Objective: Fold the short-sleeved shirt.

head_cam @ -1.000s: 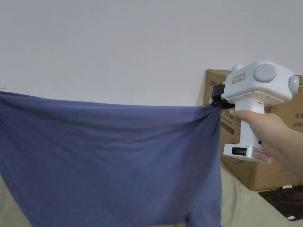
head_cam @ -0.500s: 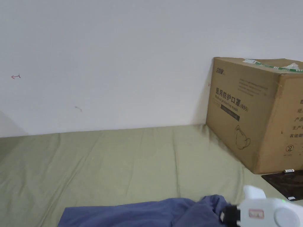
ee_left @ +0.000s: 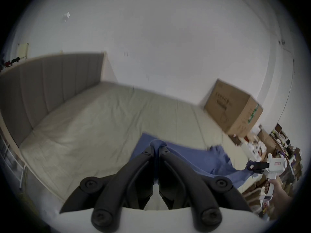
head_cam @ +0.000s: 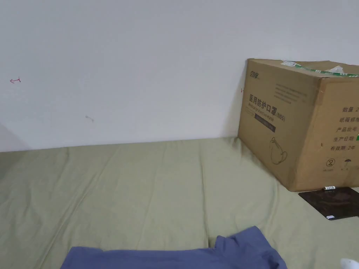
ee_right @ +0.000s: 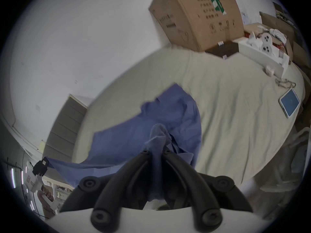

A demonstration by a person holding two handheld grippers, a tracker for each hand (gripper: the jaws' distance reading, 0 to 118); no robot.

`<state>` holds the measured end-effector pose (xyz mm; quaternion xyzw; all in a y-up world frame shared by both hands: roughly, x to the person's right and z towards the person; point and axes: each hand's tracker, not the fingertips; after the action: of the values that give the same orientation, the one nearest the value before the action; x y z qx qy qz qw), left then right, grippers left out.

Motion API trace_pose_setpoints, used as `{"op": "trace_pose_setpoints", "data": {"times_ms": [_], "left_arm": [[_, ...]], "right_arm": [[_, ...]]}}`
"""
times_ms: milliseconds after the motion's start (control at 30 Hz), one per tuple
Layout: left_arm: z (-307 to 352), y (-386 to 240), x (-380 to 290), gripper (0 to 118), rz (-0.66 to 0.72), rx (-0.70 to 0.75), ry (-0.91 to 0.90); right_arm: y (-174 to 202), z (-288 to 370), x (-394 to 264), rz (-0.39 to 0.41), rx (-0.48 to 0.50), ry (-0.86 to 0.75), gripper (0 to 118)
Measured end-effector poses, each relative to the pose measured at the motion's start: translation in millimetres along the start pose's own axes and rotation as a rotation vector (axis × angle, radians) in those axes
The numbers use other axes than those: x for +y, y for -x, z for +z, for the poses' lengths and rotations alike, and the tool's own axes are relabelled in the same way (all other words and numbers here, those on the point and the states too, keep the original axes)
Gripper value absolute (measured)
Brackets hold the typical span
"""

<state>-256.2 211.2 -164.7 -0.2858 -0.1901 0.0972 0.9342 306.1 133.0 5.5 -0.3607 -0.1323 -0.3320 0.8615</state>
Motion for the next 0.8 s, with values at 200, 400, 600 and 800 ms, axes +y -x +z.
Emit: {"op": "trace_pose_setpoints", "data": {"times_ms": [200, 400, 600, 800], "left_arm": [[-110.5, 17.4, -44.6, 4, 0.153, 0.019, 0.415], [-113.0, 28.0, -60.1, 118, 0.395, -0.060, 0.384], [-68.6, 25.5, -27.4, 115, 0.357, -0.118, 0.152], [24.2, -49.4, -29.5, 97, -0.060, 0.064, -0.429]], "right_arm": [[-25.3, -70.2, -14.2, -0.023, -0.138, 0.145, 6], [-21.4, -72.1, -14.8, -0.062, -0.122, 0.130, 102], [34.1, -26.4, -6.3, 0.218, -0.188, -0.087, 102], [102.8, 52.6, -38.6, 0.395, 0.006, -0.684, 64]]}}
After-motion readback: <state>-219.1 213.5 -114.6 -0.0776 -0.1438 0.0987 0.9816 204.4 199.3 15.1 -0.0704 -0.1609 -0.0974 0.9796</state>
